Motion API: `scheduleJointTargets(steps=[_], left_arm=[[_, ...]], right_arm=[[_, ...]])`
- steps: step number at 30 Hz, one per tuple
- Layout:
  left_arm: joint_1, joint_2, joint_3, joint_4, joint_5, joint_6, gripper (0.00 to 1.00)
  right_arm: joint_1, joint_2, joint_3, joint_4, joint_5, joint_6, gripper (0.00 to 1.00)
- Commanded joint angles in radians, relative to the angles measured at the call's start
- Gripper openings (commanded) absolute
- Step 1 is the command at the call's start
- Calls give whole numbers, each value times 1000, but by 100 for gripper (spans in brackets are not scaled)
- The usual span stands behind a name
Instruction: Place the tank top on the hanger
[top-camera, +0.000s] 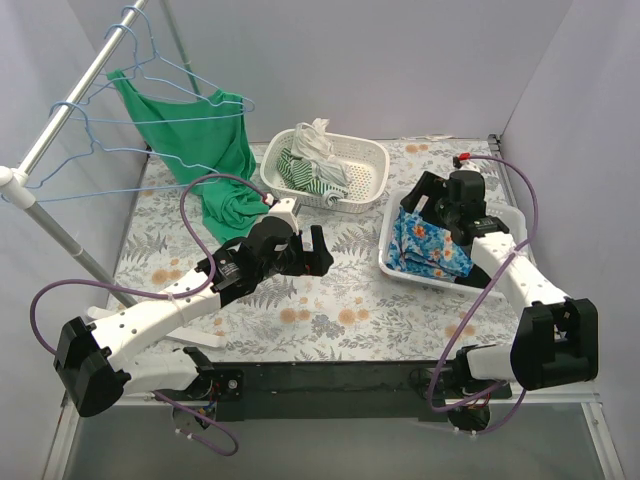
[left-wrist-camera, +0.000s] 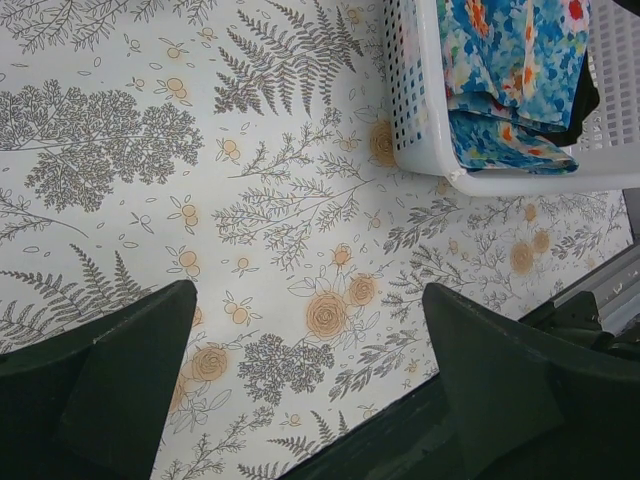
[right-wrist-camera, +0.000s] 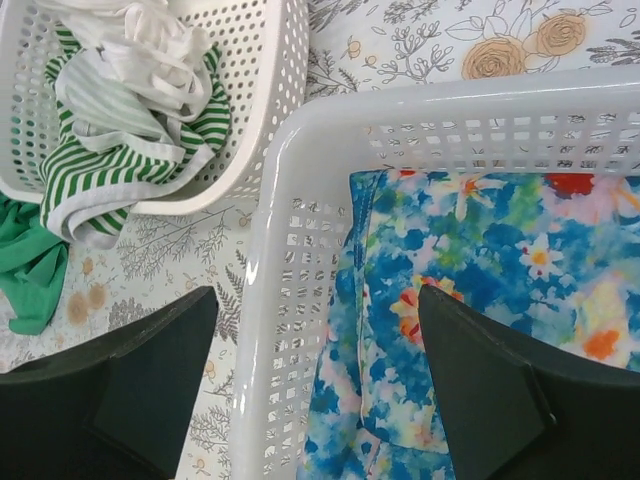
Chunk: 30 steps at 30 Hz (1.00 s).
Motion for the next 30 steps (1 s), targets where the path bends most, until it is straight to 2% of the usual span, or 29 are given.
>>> scheduleJointTargets(steps=[1,5,11,21,26,30], left_arm=[[1,-29,8,3,-35,-14,98],[2,-30,14,-5,-52,-17,98],[2,-27,17,-33,-65,-23,98],[5,-3,53,-207,-242,-117,98],[17,-30,54,-286,-284,-143,98],[24,-52,62,-322,-281,-147,98]], right_arm=[[54,-21,21,47,-31,-49,90],[125,28,108,48,12,-83,90],[183,158,230,110,-40,-118,89],[328,538,622,94,-95,-212,83],[402,701,858,-48,-19,-281,83],[453,798,941,-131,86,-316,82]])
